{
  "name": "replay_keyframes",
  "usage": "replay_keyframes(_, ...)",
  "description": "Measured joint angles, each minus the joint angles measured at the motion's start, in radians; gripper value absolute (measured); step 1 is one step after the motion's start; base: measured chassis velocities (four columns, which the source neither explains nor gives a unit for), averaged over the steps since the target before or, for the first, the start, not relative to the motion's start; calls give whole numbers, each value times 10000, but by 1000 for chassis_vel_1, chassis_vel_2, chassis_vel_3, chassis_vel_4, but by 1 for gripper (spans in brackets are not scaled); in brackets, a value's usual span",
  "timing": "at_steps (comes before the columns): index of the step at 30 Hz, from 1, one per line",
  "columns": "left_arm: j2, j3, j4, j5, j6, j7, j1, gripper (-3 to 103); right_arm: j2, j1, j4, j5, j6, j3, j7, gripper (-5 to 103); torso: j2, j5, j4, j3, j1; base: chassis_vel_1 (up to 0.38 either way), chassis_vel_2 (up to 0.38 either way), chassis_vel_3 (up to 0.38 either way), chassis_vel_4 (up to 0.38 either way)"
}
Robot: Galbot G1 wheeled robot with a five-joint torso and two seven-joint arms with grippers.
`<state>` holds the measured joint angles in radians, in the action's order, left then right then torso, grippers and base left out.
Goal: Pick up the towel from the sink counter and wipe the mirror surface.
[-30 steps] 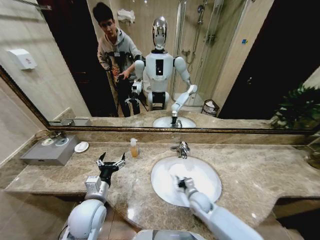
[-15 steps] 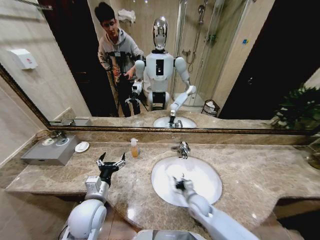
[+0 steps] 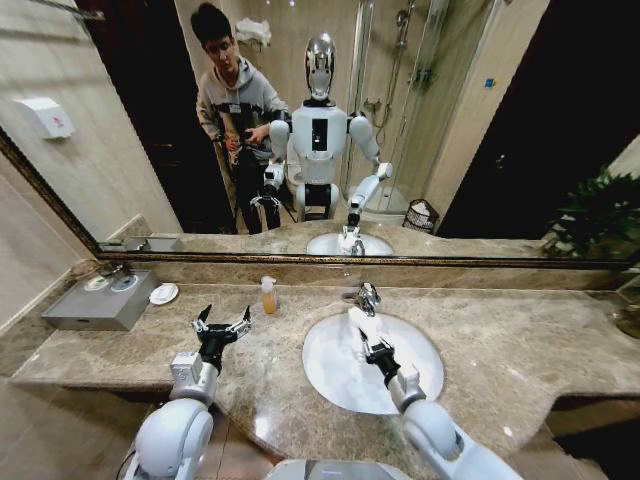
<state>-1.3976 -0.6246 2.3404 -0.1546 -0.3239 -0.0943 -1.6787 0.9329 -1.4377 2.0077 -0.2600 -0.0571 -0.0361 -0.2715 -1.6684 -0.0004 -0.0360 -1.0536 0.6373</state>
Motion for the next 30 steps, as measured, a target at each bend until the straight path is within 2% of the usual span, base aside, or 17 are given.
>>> replay_keyframes(3,0,0,0,0,0,0,0,100,-87,-680,398,383,-388,-57,24,18,0,1,4,0,0,0,0,0,0)
replay_keyframes(9,0,0,0,0,0,0,1,100,-59,-1218,376,498,-775,-361,23,18,1,4,2,-1,2,7,-10,-8,8)
replay_keyframes(16,0,0,0,0,0,0,0,100,-12,-1202,338,264,-833,-471,-36,18,1,5,1,-1,4,96,-113,-117,104)
replay_keyframes(21,0,0,0,0,0,0,-5,100,355,-1041,145,149,-971,-660,-7,18,-5,7,2,3,-14,155,-160,-158,156)
replay_keyframes(25,0,0,0,0,0,0,-4,100,985,-878,51,-80,-1071,-936,157,18,-5,5,2,2,-11,79,-51,-69,70)
replay_keyframes(30,0,0,0,0,0,0,2,100,1231,-1085,39,-163,-1374,-1307,429,18,4,3,0,-4,11,-32,27,50,-21)
